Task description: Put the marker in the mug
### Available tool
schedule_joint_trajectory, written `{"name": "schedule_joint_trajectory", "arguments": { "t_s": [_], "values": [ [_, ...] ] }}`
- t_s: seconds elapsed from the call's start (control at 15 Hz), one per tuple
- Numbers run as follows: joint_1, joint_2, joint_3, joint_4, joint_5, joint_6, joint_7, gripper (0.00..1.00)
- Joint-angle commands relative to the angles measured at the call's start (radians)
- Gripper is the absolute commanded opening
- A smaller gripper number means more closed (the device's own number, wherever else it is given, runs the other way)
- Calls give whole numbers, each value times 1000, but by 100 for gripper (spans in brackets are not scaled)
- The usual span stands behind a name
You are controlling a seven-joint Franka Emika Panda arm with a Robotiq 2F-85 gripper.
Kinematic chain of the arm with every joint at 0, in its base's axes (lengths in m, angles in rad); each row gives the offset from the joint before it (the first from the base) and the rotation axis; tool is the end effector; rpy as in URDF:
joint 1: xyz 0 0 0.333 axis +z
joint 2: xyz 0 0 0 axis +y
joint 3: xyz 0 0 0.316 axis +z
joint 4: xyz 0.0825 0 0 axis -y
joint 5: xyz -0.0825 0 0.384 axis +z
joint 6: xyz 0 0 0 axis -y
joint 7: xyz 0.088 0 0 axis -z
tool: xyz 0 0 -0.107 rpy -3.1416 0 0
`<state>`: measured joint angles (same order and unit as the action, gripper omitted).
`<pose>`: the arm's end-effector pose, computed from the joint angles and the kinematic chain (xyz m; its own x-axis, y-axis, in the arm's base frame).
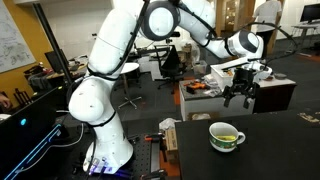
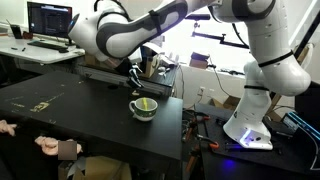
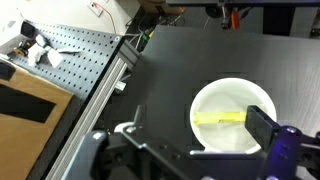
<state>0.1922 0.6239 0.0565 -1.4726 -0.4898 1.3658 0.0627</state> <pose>0.6221 0.0929 0.2926 0.7795 0.0550 -0.6240 0.3922 -0.8196 0.4177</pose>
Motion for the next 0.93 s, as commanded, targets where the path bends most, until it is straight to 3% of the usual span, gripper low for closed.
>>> {"name": "schedule_joint_trajectory", "arguments": {
  "t_s": [0.0,0.4,0.87],
  "values": [
    [-18,-185,13,-159,40,165,44,100],
    [-27,-381,7,-411,57,553,138,100],
    [-58,-508,-20,-712,26,1123,279,100]
  ]
}}
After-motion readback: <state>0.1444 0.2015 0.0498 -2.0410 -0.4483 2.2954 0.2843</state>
